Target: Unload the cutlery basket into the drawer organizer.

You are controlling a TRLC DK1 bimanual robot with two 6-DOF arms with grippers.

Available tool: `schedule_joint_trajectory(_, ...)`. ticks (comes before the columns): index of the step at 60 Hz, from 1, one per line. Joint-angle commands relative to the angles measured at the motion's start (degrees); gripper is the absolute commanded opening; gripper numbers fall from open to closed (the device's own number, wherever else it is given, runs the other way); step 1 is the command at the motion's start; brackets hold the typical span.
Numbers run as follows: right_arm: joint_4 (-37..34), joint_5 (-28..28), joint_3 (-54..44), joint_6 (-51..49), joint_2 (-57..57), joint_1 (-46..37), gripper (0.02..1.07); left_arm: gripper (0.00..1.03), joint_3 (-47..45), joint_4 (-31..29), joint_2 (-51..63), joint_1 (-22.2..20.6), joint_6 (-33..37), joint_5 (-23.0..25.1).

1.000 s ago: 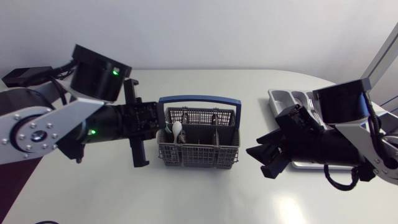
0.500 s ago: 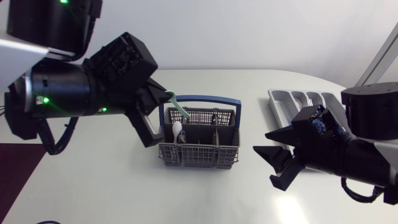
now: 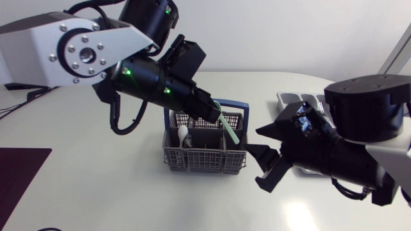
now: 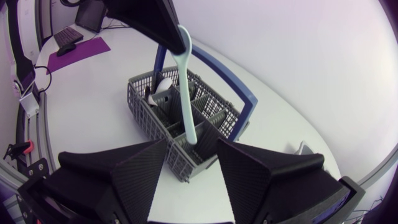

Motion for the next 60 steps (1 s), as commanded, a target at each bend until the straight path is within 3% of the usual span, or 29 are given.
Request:
schedule_joint_trajectory(1, 2.83, 1.60, 2.16, -0.52, 2.88, 1.47, 0.62, 0.04, 2.72, -1.00, 2.62, 0.84, -4.46, 2.05)
schedule_joint_trajectory(15, 14.79, 6.61, -0.39, -4.13, 6.66, 4.55, 0.62, 0.04, 3.69, -0.83, 2.88, 2.24, -6.83, 4.78)
schedule_joint_trajectory(19, 17.51, 6.96, -0.65, -5.00, 7.80, 4.55, 0.61, 0.04, 4.22, -0.74, 3.58, 3.91, -8.06, 7.85)
schedule_joint_trajectory(30, 21.20, 8.55, -0.48, -6.67, 11.49, 4.72, 0.60, 0.04, 4.39, -0.74, 4.64, 5.14, -8.94, 11.19)
schedule_joint_trajectory(36, 22.70, 9.60, -0.30, -7.55, 12.55, 4.99, 0.52, 0.04, 4.48, -0.83, 5.17, 5.23, -9.29, 12.60)
schedule_joint_trajectory(43, 23.14, 10.13, 0.22, -8.26, 13.51, 4.99, 0.52, 0.04, 4.48, -1.00, 5.61, 5.23, -9.38, 13.21)
schedule_joint_trajectory(60, 24.10, 11.36, 1.10, -9.66, 14.83, 5.87, 0.22, 0.04, 4.57, -1.71, 6.05, 5.49, -9.64, 14.09)
